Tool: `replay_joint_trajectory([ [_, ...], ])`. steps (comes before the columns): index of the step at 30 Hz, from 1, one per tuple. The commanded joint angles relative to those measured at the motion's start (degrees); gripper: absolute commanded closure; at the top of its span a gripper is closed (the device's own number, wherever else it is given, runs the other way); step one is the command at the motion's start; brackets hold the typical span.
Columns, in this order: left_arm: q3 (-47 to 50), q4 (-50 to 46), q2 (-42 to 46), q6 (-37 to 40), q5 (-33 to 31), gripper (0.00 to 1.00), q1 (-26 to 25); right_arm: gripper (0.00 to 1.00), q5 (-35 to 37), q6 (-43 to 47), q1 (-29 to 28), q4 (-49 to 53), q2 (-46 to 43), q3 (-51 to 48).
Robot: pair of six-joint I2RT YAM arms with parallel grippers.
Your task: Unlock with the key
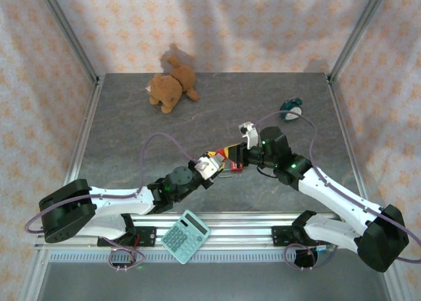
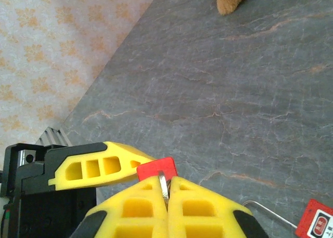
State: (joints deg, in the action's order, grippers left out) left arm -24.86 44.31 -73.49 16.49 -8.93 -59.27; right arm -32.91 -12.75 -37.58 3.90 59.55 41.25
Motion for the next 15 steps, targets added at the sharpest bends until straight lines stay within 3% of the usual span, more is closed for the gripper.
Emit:
replay_joint_trajectory([
  [1,-1.5,14.2,0.3,1.6,2.7,0.82,-0.8,1.00,-4.6,1.6,-1.9,3.5,1.2,0.9],
  [11,-3.1,6.1,1.8,1.6,0.1,0.83,-0.7,0.99,3.6,1.0,-3.7,6.8,-0.8,1.2],
  [15,-0.9,6.3,2.4,0.6,-1.4,0.83,-0.7,0.92,7.4,-0.7,-3.1,8.2,-2.9,3.4],
])
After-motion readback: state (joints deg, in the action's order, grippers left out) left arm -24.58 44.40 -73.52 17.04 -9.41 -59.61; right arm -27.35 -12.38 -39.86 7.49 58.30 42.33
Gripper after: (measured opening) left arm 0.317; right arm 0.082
